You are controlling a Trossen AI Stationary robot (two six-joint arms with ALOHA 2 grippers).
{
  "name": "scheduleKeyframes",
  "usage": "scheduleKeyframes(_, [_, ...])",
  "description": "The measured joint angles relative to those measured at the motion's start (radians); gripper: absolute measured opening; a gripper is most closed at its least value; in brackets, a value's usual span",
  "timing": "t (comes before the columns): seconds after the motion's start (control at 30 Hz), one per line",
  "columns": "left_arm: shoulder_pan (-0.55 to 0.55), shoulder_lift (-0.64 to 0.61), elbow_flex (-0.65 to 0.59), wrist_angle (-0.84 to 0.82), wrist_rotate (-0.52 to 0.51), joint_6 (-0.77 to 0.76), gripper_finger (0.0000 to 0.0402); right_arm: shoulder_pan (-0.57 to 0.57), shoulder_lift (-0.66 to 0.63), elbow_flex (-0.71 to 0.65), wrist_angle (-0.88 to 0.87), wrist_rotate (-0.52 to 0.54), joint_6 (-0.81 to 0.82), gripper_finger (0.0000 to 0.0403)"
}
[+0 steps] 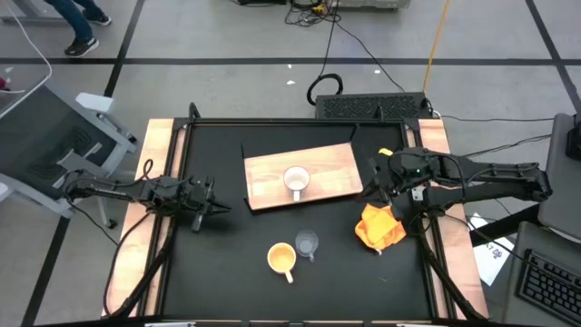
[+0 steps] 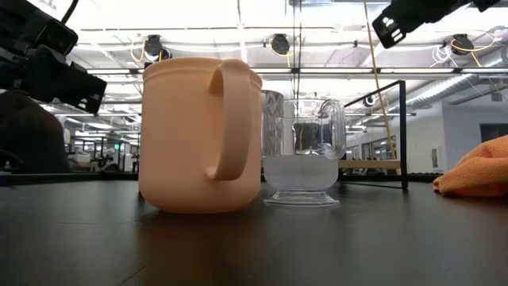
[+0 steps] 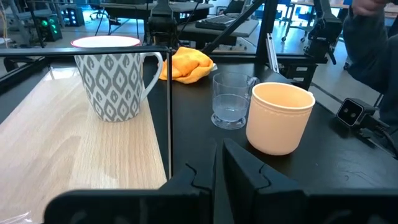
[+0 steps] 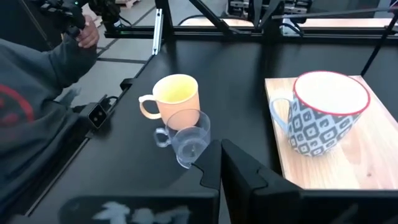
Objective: Stack small to large cups/mugs on shelf
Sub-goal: Put the gray patterned mug on the shelf
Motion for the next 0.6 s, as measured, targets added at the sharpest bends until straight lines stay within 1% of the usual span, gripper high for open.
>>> scheduleKeyframes(0.13, [0.000, 0.000, 0.000, 0.000, 0.000, -0.007, 0.0031, 0.000, -0.037, -0.044, 0.031, -0.001, -0.007, 0.0000])
scheduleKeyframes(0.27, [0.000, 0.000, 0.000, 0.007, 0.003, -0.050, 0.0031, 0.000, -0.101, -0.145, 0.181, -0.002, 0.000, 0.0000])
scheduleKeyframes(0.33, [0.000, 0.000, 0.000, 0.020, 0.003, -0.057, 0.0031, 0.000, -0.130, -0.197, 0.223, -0.003, 0.012, 0.0000])
scheduleKeyframes(0.43, [0.000, 0.000, 0.000, 0.029, 0.006, -0.058, 0.0031, 0.000, -0.165, -0.267, 0.272, -0.004, 0.034, 0.0000])
scheduleKeyframes(0.53, [0.000, 0.000, 0.000, 0.035, 0.009, -0.054, 0.0031, 0.000, -0.187, -0.332, 0.375, -0.007, 0.068, 0.0000])
scheduleKeyframes(0.6, [0.000, 0.000, 0.000, 0.035, 0.009, -0.046, 0.0031, 0.000, -0.197, -0.378, 0.439, -0.033, 0.079, 0.0000])
